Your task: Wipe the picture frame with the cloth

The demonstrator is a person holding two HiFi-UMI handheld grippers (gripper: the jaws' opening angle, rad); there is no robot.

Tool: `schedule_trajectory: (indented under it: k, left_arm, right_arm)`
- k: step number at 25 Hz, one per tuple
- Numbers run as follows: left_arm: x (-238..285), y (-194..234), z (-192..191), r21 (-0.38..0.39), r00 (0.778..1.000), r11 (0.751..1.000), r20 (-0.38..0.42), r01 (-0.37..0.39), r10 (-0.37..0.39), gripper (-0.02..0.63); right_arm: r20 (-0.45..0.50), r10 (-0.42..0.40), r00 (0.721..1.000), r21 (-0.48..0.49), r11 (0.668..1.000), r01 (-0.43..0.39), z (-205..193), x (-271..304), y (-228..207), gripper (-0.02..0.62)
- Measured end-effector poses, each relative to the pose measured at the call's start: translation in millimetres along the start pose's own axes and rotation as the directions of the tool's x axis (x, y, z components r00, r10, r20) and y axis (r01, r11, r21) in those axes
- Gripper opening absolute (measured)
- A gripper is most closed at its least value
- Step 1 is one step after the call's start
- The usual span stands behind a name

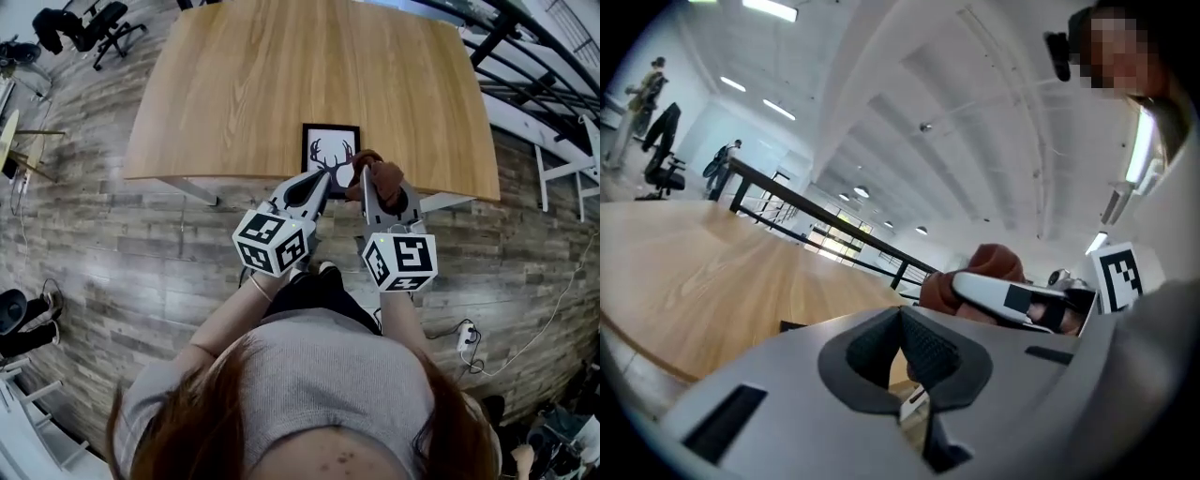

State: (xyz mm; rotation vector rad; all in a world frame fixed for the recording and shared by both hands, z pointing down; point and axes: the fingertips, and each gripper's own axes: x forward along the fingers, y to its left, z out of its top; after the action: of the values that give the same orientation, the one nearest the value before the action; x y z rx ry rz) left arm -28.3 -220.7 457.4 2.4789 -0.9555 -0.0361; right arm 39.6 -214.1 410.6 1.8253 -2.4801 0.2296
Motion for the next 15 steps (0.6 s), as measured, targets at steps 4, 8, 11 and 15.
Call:
schedule_trajectory:
  k: [4, 8, 11, 15]
  left_arm:
    - [0, -8, 2, 0.056, 1.000, 0.998, 0.004, 0.015, -0.015, 0.008]
    - [6, -19, 7, 0.111, 0.999, 0.993, 0.026, 0.036, -0.039, 0.008]
    - [2, -31, 5, 0.118, 0.998, 0.991, 0.032, 0.058, -0.063, 0.008]
    - [-15, -46, -1, 0.111, 0.998, 0.993, 0.053, 0.031, -0.037, 0.008]
  right_arm:
    - [0.005, -0.035, 0.999, 0.022, 0.999, 0.035, -3, -8, 0, 0.046]
    - [0.021, -0.068, 0.997, 0.052, 0.996, 0.067, -3, -17, -4, 0.046]
    - [0.030, -0.078, 0.996, 0.048, 0.996, 0.077, -1, -27, -4, 0.046]
    - [0.037, -0.058, 0.998, 0.037, 0.998, 0.056, -2, -53, 5, 0.046]
